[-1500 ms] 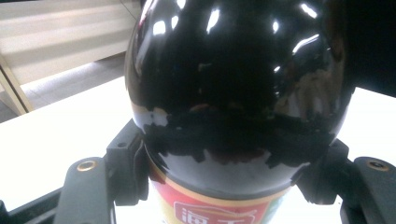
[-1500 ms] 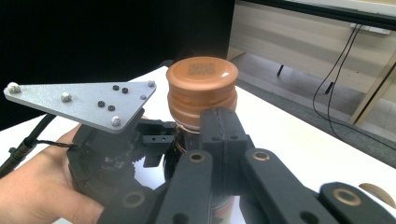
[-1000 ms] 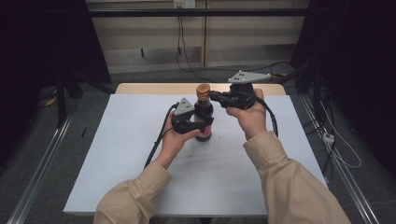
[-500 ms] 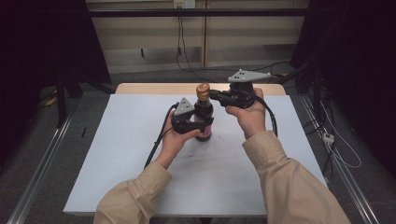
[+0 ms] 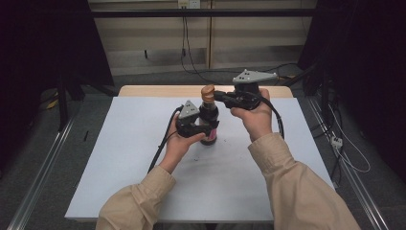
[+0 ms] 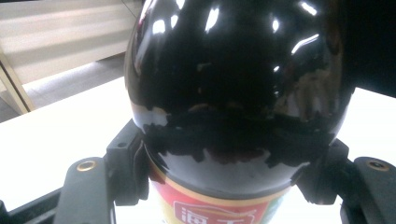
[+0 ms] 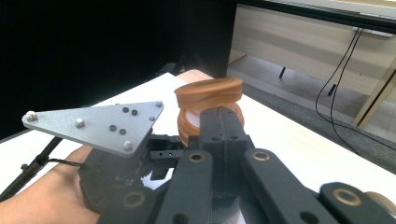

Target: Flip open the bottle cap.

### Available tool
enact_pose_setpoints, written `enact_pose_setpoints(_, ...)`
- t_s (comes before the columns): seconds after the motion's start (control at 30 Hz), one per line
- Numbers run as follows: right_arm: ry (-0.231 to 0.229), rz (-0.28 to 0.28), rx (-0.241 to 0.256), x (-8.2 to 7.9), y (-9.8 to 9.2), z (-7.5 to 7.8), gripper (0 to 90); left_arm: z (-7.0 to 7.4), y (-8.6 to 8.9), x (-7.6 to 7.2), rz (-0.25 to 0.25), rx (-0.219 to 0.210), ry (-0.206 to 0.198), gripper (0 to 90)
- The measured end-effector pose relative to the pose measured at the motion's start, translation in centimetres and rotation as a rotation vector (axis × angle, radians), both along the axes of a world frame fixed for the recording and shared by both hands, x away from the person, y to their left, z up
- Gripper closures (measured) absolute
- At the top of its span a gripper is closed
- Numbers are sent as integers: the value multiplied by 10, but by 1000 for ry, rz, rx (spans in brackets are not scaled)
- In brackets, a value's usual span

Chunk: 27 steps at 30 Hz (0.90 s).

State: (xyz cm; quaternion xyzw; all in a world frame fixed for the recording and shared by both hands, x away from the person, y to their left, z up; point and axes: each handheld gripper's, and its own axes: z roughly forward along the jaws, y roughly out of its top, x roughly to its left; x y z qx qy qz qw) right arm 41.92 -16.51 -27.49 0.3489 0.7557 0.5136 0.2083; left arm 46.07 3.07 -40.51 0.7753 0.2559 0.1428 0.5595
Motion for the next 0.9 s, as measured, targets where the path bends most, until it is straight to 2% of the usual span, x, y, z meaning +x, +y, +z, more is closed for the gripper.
enact_pose_setpoints(0.67,-5,2,14,1,1,3,900,0,0,0,-3,1,1,311)
enact_pose_setpoints(0.7,-7,0,11,1,2,4,900,0,-1,0,15,0,-6,311)
enact_pose_setpoints(0.9,-8,0,6,2,5,6,900,-1,-1,-1,19,-3,-4,311)
